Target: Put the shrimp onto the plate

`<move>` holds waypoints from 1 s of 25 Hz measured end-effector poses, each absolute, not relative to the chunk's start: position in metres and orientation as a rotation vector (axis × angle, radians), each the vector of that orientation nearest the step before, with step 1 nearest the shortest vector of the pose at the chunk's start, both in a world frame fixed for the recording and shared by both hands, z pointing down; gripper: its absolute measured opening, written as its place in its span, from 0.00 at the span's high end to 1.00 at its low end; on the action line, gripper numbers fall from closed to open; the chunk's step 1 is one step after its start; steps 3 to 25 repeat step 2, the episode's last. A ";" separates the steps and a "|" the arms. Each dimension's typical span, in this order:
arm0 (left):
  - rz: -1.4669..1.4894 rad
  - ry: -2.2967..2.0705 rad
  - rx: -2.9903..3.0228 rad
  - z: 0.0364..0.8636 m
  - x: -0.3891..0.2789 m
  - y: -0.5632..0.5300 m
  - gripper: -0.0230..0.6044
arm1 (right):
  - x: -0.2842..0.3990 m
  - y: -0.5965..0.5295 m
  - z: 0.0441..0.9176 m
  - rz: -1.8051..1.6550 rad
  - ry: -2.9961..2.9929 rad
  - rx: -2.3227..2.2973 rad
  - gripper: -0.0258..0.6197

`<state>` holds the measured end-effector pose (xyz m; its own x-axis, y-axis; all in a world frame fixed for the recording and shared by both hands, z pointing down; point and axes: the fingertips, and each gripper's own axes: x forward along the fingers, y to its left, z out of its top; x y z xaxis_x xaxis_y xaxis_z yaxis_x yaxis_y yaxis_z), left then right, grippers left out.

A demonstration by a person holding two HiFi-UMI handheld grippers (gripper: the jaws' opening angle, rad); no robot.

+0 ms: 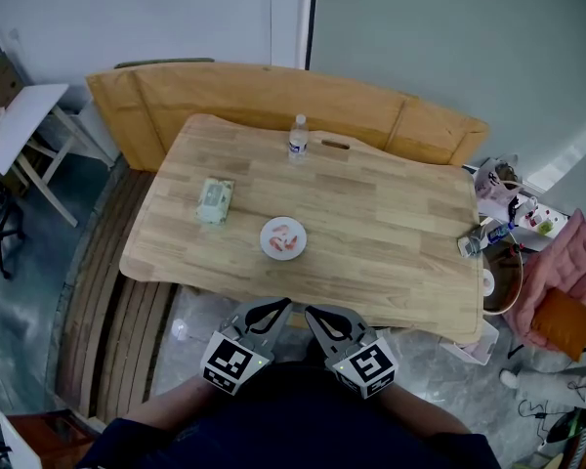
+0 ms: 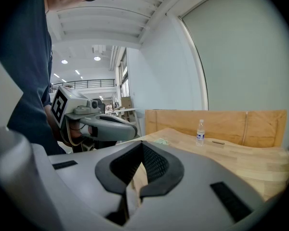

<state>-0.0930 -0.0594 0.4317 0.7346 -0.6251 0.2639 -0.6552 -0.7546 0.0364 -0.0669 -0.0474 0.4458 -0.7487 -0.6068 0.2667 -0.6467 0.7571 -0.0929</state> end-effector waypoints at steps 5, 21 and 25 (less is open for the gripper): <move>0.357 -1.042 2.805 0.432 -0.093 -0.061 0.95 | -0.067 -0.049 0.446 0.265 -2.734 0.988 0.95; 0.357 -1.042 2.805 0.432 -0.093 -0.061 0.95 | -0.067 -0.049 0.446 0.265 -2.734 0.988 0.95; 0.357 -1.042 2.805 0.432 -0.093 -0.061 0.95 | -0.067 -0.049 0.446 0.265 -2.734 0.988 0.95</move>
